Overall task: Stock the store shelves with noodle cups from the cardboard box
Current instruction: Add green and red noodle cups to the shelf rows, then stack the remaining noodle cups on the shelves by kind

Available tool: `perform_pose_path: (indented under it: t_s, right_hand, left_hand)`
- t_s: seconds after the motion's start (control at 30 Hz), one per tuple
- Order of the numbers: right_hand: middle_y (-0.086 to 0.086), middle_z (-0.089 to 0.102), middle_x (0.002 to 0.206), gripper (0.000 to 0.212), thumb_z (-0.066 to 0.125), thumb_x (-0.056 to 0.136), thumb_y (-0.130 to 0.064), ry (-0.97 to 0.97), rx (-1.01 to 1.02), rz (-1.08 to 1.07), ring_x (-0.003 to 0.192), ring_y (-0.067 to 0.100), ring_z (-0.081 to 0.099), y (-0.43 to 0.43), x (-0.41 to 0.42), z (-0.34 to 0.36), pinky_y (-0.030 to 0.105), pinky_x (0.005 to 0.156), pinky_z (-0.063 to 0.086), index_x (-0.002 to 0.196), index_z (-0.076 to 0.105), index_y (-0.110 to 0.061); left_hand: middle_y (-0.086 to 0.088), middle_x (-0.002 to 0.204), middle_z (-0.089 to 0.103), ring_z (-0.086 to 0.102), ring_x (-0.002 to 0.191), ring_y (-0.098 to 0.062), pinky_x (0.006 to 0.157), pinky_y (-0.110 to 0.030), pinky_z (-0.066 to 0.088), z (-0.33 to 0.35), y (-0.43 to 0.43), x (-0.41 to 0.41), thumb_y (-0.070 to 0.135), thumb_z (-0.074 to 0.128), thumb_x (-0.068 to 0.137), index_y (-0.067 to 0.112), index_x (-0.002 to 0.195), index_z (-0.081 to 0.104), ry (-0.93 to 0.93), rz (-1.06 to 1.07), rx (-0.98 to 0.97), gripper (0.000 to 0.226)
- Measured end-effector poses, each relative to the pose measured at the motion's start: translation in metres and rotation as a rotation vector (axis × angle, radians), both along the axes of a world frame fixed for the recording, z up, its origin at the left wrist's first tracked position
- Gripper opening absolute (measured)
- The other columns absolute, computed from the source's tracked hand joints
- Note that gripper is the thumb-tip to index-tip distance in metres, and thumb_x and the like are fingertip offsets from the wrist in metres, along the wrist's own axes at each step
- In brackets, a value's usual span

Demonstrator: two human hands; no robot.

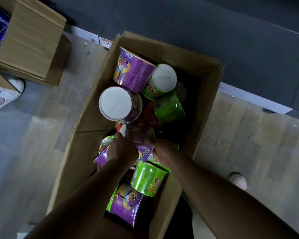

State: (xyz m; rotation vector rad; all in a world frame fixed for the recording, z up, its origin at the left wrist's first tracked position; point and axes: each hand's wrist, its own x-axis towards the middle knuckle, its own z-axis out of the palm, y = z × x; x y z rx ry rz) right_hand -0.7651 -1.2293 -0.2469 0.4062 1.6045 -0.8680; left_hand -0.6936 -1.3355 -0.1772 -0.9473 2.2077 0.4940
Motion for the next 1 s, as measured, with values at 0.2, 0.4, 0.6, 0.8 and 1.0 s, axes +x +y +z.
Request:
perform_pose_path:
  t_s: [0.2,0.4,0.6,0.8,1.0]
  right_hand:
    - [0.001,0.057,0.071,0.010,0.066,0.086,-0.019,0.219,0.046,0.073,0.063,0.012,0.047,0.013,0.013,0.003,0.027,0.058,0.038,0.077,0.068,-0.019]
    - [0.013,0.071,0.092,0.021,0.057,0.089,-0.022,0.514,-0.011,0.454,0.088,0.025,0.064,0.015,-0.004,0.059,0.034,0.077,0.051,0.095,0.072,-0.007]
    - [0.009,0.067,0.114,0.028,0.056,0.090,-0.026,0.684,-0.099,0.705,0.110,0.029,0.058,0.016,-0.027,0.126,0.029,0.082,0.043,0.115,0.066,-0.017]
    - [0.008,0.069,0.105,0.026,0.055,0.092,-0.034,0.804,-0.145,0.695,0.102,0.031,0.061,0.024,-0.049,0.193,0.032,0.074,0.044,0.107,0.068,-0.019]
    - [0.011,0.067,0.081,0.043,0.042,0.072,-0.050,0.858,-0.228,0.648,0.083,0.031,0.064,0.038,-0.070,0.258,0.027,0.061,0.031,0.076,0.064,-0.012]
  left_hand:
    - [-0.018,0.127,0.051,0.059,0.101,-0.034,0.067,-0.035,0.041,0.011,0.002,0.012,0.024,0.039,0.093,0.009,0.143,0.019,-0.069,-0.133,-0.089,0.056]
    - [-0.011,0.125,0.047,0.056,0.106,-0.034,0.077,-0.038,0.047,0.055,0.007,0.000,0.035,0.044,0.094,0.019,0.128,0.038,-0.030,-0.094,-0.149,0.038]
    - [-0.002,0.139,0.039,0.054,0.113,-0.033,0.079,-0.038,0.046,0.095,0.005,-0.022,0.040,0.048,0.092,0.026,0.139,0.033,0.118,-0.232,-0.090,0.051]
    - [-0.007,0.121,0.058,0.058,0.109,-0.033,0.083,-0.039,0.050,0.146,0.010,-0.044,0.049,0.019,0.074,0.018,0.122,0.056,0.188,-0.346,0.058,0.069]
    - [-0.007,0.111,0.067,0.063,0.104,-0.029,0.081,-0.033,0.049,0.211,0.017,-0.065,0.043,0.039,0.086,0.021,0.113,0.064,0.250,-0.335,0.062,0.043]
